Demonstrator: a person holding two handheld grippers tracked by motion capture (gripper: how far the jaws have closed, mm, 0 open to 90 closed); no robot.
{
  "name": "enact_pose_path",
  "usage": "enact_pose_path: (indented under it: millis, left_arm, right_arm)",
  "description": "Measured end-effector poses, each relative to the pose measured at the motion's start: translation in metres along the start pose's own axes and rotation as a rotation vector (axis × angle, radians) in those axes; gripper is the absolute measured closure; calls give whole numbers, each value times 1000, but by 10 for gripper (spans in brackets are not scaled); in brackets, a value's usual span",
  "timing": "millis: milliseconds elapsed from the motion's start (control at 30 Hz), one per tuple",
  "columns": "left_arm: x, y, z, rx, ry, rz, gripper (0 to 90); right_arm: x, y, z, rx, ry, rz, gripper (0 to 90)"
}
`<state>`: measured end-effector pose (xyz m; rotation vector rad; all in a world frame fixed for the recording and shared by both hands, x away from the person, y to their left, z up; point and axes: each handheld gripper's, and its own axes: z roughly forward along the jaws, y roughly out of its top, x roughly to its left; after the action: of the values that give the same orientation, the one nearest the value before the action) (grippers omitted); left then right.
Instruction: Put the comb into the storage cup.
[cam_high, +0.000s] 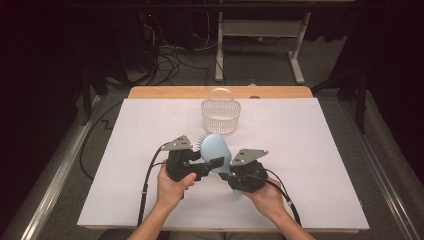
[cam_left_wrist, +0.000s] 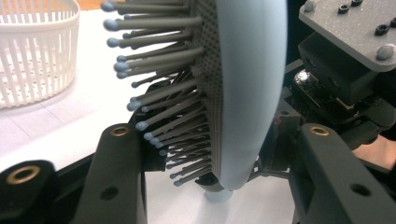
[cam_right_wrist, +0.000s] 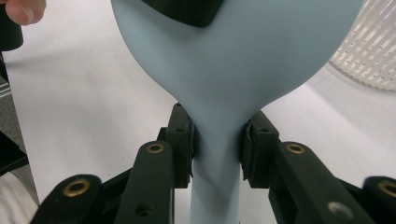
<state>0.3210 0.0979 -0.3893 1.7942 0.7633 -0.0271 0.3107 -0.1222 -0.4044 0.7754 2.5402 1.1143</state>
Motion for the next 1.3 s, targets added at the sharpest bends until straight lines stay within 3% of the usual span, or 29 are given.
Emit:
enact_pose_path:
  millis: [300,700,1300]
  left_arm:
    - [-1,2,-1,1,-5,0,540]
    - [2,4,-9,-22,5,-1,539]
    - [8,5,-22,-41,34,-11,539]
  right_arm:
    - [-3,-1,-1,-15,22,17,679]
    - [-6,-4,-1,-53,52,35,512]
    - [-14,-14,-11,-97,38,39,397]
